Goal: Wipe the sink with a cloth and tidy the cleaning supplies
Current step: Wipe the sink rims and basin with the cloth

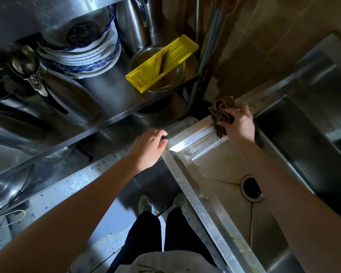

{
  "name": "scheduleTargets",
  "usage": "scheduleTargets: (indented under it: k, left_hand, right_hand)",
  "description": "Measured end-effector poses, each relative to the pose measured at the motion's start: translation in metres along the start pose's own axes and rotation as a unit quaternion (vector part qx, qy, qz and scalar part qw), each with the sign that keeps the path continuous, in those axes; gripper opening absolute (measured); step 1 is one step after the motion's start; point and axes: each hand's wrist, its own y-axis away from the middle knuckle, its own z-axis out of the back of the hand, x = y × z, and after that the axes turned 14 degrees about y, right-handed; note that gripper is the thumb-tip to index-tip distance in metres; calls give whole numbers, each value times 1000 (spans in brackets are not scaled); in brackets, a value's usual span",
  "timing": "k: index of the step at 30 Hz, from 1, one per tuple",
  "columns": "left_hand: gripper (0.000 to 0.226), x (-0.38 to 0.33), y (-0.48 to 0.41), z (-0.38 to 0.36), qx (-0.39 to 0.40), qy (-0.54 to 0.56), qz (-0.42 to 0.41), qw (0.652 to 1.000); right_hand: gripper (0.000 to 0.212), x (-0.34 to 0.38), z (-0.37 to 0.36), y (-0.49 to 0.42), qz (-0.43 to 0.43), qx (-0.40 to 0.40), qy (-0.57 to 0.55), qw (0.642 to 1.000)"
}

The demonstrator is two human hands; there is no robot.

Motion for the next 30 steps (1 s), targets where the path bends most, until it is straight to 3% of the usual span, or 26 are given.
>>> scheduleTargets:
  k: [5,12,18,30]
  left_hand:
    - [30,-9,-8,-1,11,-5,-2,1000]
    - [34,-25,-16,-17,27,-30,-15,999]
    - [38,-39,-28,-31,29,-32,-40,998]
    - [47,-74,-76,-61,12,-20,-79,997]
  right_hand:
    - [46,-5,8,-8,-9,2,4,1000]
    - [40,24,-12,45,114,1,26,993]
    - [34,5,-8,27,138,-16,45,989]
    - [38,-60,18,-43,43,-20,87,995]
